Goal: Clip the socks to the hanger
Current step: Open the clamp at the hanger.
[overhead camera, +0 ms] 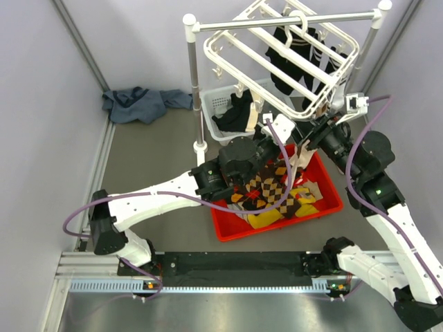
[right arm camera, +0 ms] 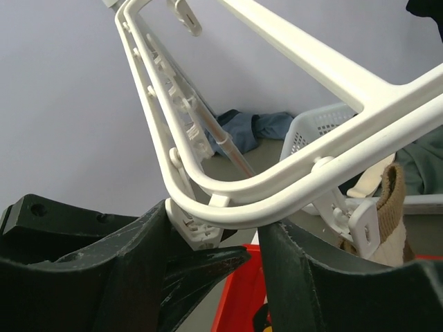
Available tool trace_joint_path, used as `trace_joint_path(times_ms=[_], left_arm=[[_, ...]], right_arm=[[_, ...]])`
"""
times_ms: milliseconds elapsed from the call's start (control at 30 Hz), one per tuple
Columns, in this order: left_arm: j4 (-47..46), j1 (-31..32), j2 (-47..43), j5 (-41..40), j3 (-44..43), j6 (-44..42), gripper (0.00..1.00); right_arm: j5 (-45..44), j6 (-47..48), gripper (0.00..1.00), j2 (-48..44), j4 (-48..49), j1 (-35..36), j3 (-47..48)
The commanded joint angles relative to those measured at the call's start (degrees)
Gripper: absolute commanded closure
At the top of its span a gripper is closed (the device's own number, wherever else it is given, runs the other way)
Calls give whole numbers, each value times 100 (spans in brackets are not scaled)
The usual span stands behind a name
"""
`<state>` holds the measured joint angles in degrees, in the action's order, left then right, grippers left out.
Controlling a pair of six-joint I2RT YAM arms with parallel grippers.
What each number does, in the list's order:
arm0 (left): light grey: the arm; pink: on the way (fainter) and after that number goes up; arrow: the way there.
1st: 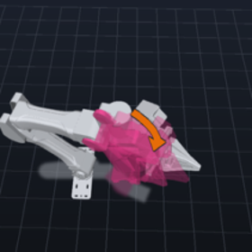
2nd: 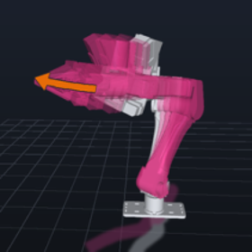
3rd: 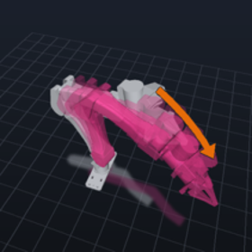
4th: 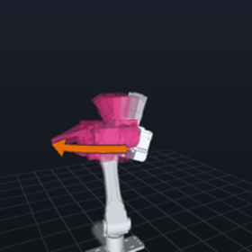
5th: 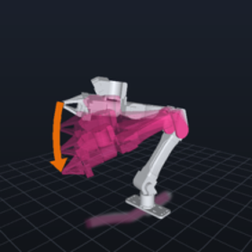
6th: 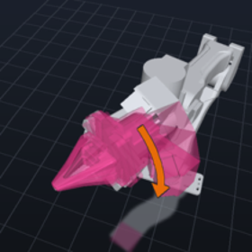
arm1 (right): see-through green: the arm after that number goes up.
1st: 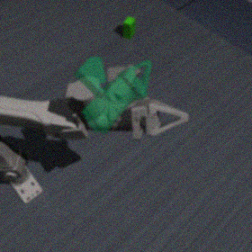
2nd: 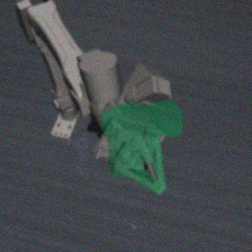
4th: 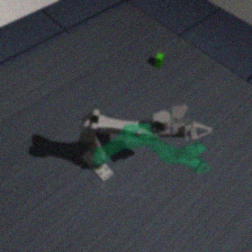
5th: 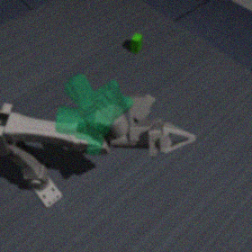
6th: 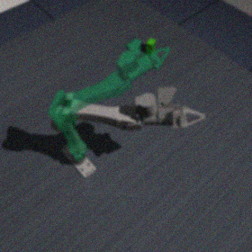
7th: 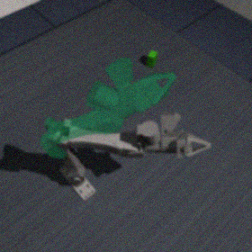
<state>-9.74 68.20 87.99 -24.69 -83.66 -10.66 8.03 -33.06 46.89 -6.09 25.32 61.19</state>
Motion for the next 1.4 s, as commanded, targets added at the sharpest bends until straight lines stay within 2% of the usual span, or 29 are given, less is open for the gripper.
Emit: trace_joint_path(times_ms=[0, 167, 233, 300, 433, 467, 500, 600, 800, 933, 1100, 1233, 1367], left_arm=[[517, 211, 122, 421, -116, 204, 100], [525, 211, 61, 438, -37, 371, 100], [543, 211, 9, 421, -2, 450, 99], [508, 211, -44, 412, 104, 503, 95], [420, 211, -255, 386, 244, 503, 80], [411, 211, -299, 368, 306, 486, 71], [411, 211, -378, 359, 341, 485, 67], [481, 211, -571, 316, 508, 494, 54], [499, 211, -1177, 315, 1377, 679, 31], [683, 211, -1398, 578, 2045, 696, 25], [1193, 211, -951, 719, 2012, 793, 22], [1649, 211, -283, 1158, 1538, 600, 22], [1967, 272, 419, 1737, 1159, 293, 27]], right_arm=[[-3, 36, 52, 30, 758, -10, 297], [-65, 36, 62, 22, 749, -10, 262], [-126, 28, 69, -5, 723, -10, 218], [-188, 28, 78, -22, 662, -10, 200], [-241, 36, 89, -31, 626, -10, 148], [-258, 28, 91, -23, 626, -10, 130], [-284, 28, 95, -40, 635, -1, 113], [-285, 19, 100, -49, 714, -10, 34], [-355, 194, 100, -84, 697, -10, -2], [-504, 475, 100, -154, 626, -10, -2], [-583, 713, 100, -216, 626, -1, -2], [-601, 862, 100, -233, 372, -10, 33], [-671, 915, 100, -295, 336, -10, 33]])
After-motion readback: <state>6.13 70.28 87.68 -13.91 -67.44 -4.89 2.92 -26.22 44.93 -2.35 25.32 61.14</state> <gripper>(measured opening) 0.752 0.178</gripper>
